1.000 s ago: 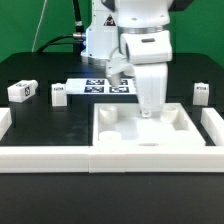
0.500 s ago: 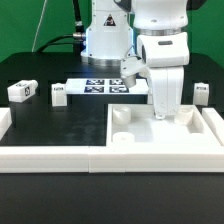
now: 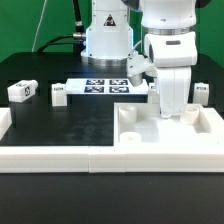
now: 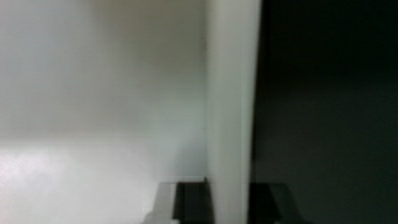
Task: Assemble one leg
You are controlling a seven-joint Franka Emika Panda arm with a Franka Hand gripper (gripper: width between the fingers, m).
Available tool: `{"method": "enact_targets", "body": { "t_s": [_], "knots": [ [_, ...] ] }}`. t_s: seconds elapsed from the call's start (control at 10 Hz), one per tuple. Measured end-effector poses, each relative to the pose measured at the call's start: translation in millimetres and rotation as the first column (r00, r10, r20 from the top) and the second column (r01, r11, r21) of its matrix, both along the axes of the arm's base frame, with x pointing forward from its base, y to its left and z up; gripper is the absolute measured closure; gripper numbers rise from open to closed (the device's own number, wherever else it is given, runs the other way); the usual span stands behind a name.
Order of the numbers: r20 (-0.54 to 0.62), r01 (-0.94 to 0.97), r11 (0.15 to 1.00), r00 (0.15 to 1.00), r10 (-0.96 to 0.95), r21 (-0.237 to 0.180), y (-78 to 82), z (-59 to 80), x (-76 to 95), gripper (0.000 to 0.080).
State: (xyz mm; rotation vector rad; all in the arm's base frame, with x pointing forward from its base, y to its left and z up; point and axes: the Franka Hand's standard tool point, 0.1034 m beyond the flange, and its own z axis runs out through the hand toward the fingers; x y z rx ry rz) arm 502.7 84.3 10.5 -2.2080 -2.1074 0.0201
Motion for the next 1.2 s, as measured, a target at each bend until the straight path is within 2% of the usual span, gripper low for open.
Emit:
{"method": "enact_targets", "body": {
  "t_s": [0.2, 0.3, 0.4, 0.5, 0.6, 0.7, 0.8, 0.9, 1.2],
  "knots": [
    [0.000, 0.000, 1.000, 1.000, 0.000, 0.000, 0.0, 0.0, 0.0, 0.0739],
    [-0.001, 0.000, 1.000, 1.000, 0.000, 0.000, -0.3, -0.2, -0.2, 0.0689],
    [-0.001, 0.001, 1.000, 1.000, -0.001, 0.000, -0.6, -0.2, -0.2, 0.0689],
    [-0.001, 0.001, 1.000, 1.000, -0.001, 0.000, -0.8, -0.2, -0.1, 0.0518],
    [-0.001, 0.002, 1.000, 1.000, -0.002, 0.000, -0.9, -0.3, -0.1, 0.0300],
    [-0.001, 0.002, 1.000, 1.000, -0.002, 0.000, -1.1, -0.3, -0.1, 0.0300],
    [-0.001, 0.002, 1.000, 1.000, -0.002, 0.000, -1.3, -0.3, -0.1, 0.0199],
    [-0.001, 0.003, 1.000, 1.000, -0.003, -0.001, -1.5, -0.3, -0.1, 0.0158],
    [-0.001, 0.004, 1.000, 1.000, -0.004, -0.001, -2.1, -0.3, 0.0, 0.0152]
  ]
}}
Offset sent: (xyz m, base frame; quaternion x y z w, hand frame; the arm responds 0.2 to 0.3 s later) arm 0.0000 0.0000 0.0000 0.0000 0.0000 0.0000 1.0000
